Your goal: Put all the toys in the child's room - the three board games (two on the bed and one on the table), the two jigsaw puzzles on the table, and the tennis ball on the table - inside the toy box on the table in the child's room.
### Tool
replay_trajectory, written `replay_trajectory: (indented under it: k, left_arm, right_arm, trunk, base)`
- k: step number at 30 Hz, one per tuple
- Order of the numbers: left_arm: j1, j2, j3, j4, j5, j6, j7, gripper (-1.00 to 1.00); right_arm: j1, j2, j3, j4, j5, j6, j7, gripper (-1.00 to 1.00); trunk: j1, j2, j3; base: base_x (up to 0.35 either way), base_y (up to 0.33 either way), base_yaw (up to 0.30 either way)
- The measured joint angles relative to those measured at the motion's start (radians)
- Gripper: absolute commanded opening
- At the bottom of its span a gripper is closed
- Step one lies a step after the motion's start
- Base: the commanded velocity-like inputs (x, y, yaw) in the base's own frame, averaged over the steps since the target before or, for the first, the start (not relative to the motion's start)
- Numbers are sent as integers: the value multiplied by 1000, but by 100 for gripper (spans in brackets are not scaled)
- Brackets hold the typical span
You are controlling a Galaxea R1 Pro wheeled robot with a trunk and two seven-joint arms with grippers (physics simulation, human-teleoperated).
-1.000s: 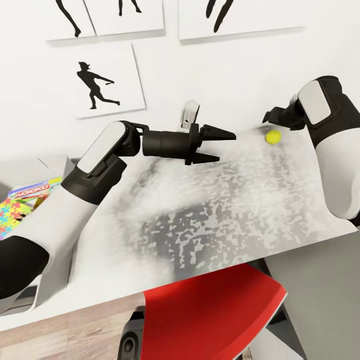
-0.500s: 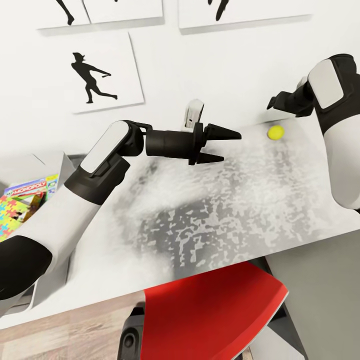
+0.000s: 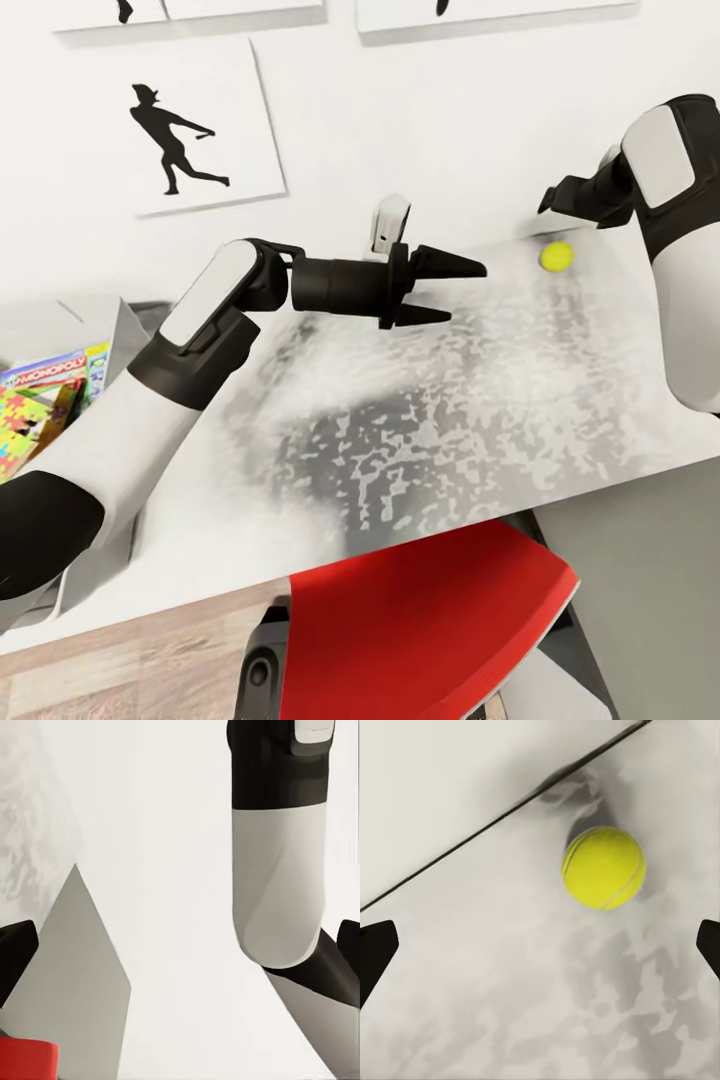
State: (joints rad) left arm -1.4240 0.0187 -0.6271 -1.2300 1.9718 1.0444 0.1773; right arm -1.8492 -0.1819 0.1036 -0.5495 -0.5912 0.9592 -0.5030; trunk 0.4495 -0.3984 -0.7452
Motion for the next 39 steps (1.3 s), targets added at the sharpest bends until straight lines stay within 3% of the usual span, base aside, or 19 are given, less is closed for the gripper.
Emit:
replay_trajectory:
  k: [25,39]
  left_arm:
    - [-15,1,-1,-35,15,-1,1,100]
    - [-15,1,-1,-35,15,-1,2,100]
  right_arm:
    - [-14,-4,5,14,-2,-42,-1,100]
    - [-27,-22,4,10,2,-50,-1,100]
  trunk:
    - [0,0,-41]
    - [0,0,-64]
  base:
    - [0,0,0]
    - [0,0,0]
